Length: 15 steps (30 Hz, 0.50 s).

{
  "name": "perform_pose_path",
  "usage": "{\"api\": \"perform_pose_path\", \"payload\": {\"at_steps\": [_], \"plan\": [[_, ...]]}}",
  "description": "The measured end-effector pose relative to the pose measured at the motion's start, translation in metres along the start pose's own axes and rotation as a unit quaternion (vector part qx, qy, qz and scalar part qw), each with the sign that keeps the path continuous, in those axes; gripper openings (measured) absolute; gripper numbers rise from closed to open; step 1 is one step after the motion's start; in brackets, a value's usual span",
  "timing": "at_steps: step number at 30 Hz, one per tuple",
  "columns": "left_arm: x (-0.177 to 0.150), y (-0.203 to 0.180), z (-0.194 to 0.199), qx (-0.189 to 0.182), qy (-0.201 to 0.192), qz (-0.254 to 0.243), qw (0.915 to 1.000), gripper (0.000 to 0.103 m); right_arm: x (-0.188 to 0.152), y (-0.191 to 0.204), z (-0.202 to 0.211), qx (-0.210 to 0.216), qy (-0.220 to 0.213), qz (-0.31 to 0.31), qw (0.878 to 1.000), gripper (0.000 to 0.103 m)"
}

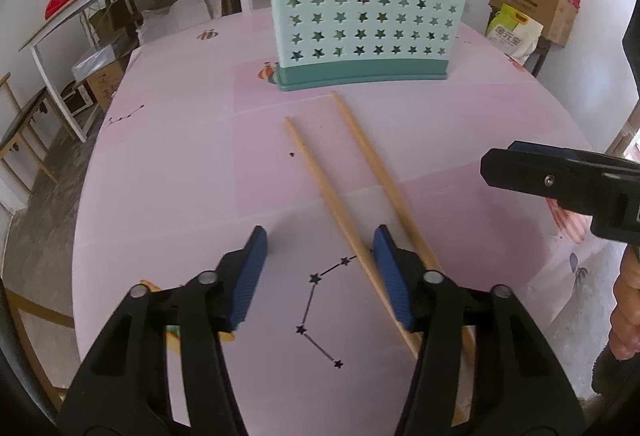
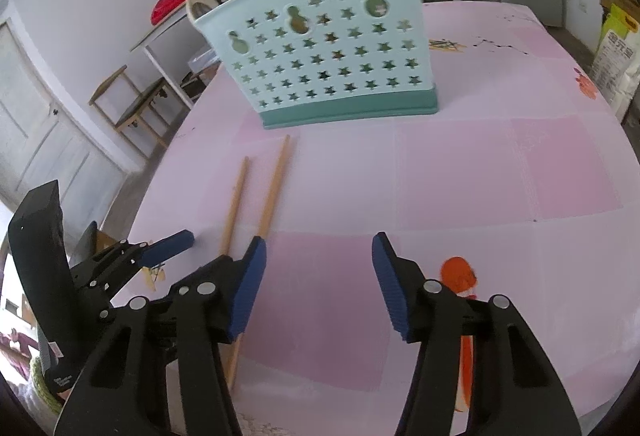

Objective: Organize utensils
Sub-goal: 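Close the left gripper on one wooden chopstick while the right gripper closes on the other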

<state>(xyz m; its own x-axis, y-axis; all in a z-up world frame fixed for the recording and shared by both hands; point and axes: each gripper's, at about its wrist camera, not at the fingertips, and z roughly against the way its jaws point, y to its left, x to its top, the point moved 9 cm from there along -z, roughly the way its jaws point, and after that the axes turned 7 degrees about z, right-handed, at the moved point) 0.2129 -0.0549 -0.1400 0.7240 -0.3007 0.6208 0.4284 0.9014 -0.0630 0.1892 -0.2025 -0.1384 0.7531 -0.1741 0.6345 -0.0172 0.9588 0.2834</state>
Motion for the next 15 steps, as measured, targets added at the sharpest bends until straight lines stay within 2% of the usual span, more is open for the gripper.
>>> {"api": "perform_pose_path", "payload": {"at_steps": [8,15], "plan": [[0.000,0.021,0.004,0.018,0.011,0.019,0.9996,0.018,0.003,0.030,-0.017,0.019,0.019,0.047,0.999,0.044],[-0.002,0.040,0.007,0.018,0.016,0.039,0.9989,0.009,0.003,0.047,-0.041,0.008,0.045,0.089,0.995,0.036]]}}
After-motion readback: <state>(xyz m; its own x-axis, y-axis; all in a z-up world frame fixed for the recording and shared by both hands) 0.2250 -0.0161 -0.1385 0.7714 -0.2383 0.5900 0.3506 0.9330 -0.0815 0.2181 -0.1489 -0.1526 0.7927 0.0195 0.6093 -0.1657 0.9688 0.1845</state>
